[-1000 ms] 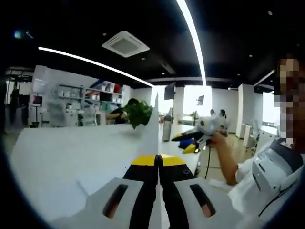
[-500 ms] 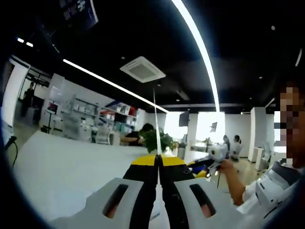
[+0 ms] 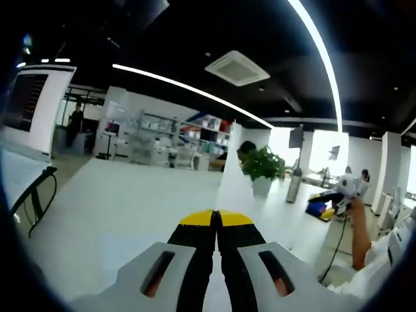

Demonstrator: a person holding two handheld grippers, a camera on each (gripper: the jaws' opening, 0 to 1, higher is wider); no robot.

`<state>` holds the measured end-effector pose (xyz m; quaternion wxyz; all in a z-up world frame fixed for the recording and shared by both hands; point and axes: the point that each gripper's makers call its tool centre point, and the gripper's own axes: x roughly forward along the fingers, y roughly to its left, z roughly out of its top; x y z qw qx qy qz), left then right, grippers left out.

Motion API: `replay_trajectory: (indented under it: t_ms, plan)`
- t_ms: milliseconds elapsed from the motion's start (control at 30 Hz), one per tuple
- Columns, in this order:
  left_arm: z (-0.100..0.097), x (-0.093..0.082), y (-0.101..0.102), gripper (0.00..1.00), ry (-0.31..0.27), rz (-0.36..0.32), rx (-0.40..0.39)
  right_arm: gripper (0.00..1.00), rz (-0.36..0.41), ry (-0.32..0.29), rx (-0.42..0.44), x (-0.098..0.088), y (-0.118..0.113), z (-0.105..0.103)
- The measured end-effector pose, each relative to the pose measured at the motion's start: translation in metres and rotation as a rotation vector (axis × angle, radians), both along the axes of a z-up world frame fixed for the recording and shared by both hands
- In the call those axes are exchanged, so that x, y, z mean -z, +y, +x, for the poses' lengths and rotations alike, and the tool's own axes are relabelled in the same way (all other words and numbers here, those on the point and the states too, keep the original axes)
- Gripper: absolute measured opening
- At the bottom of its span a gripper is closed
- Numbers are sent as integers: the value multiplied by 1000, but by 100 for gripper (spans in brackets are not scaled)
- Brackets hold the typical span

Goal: Grasp the top corner of one sheet in the document stack and pull a single sheet out from the document stack, separating that one sheet from the rest and lifting it clear until the single sheet is fully removed from the stack

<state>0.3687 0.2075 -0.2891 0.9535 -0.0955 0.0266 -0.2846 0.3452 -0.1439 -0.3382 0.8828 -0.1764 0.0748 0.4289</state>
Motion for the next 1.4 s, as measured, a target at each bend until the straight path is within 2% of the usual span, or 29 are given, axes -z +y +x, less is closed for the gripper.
replay_trajectory:
  t_ms: [233,367,433,467,533,767,800,1067,1400]
  plan:
    - [13,16,13,3,37,63,-50,49,-1,2,-4,0,0,0]
    - [19,28,20,3,62,125,-73,49,-1,0,-4,0,0,0]
    - [20,36,25,3,90,174,-80,49,-1,-1,-3,0,-1,0]
    - [19,44,27,3,125,205,-80,49,-2,0,-2,0,-1,0]
    - [20,41,33,3,103,193,-100,49,-3,-1,-1,0,-1,0]
    - [22,38,51,3,125,96,-145,49,-4,-7,-4,-3,-1,-3]
    - [21,41,51,3,141,97,-137,49,-2,-9,-5,-4,-1,-4]
    - [22,44,66,3,148,96,-172,49,-5,-5,0,-1,-1,-1]
    - [28,58,87,3,183,106,-220,49,-6,-5,-2,-1,-1,-1]
